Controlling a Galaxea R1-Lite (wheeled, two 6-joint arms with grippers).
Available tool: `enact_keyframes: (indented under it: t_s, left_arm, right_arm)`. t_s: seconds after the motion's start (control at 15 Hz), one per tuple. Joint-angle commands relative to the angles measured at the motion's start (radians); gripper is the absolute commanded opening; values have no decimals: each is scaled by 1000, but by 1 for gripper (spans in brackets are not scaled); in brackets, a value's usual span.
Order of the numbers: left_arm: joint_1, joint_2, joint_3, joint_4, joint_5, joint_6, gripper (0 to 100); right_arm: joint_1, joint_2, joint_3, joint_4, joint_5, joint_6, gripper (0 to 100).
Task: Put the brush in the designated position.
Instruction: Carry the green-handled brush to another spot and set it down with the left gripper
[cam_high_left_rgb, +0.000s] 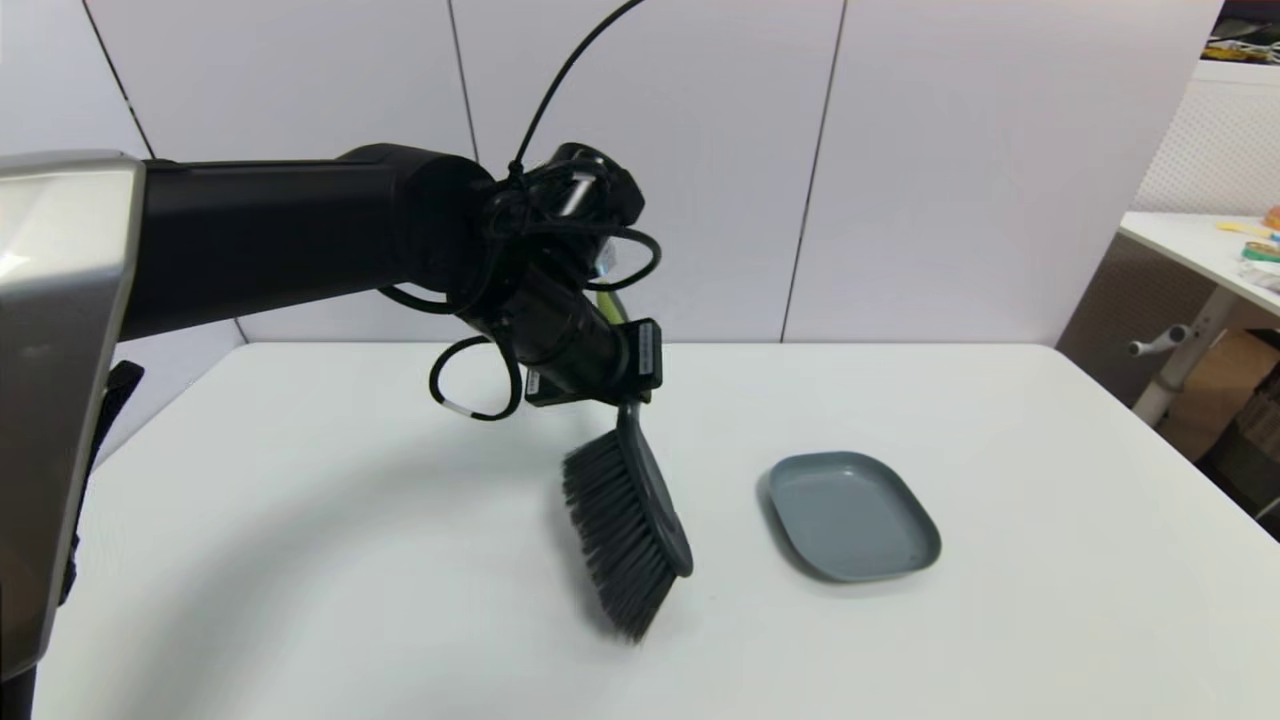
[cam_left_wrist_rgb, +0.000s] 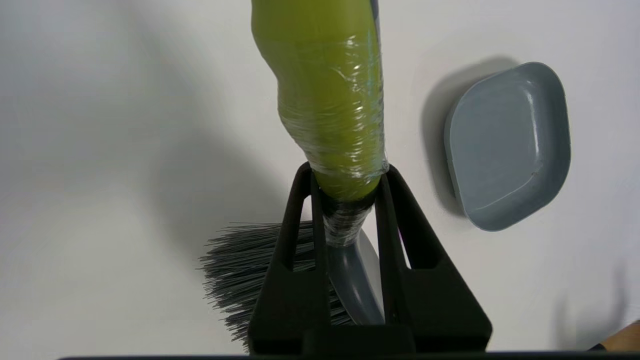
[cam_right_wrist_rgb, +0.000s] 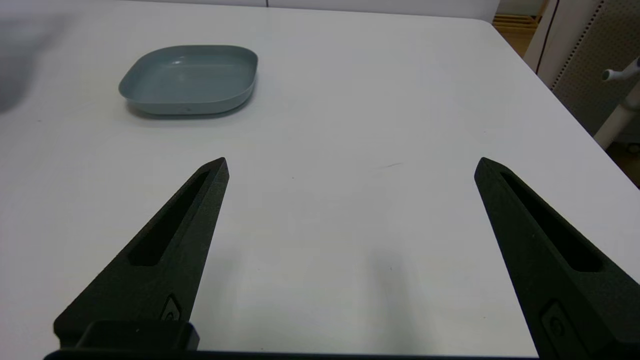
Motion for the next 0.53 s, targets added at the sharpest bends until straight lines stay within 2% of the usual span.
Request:
enact_keyframes:
  t_s: [0.07, 0.53]
  left_arm:
    - [0, 0, 0, 16, -3, 0, 0]
    - [-23, 69, 0, -1, -5, 84, 0]
  right_arm:
    - [1, -2, 2, 0, 1, -1, 100]
    - [1, 1, 2, 0, 1, -1, 100]
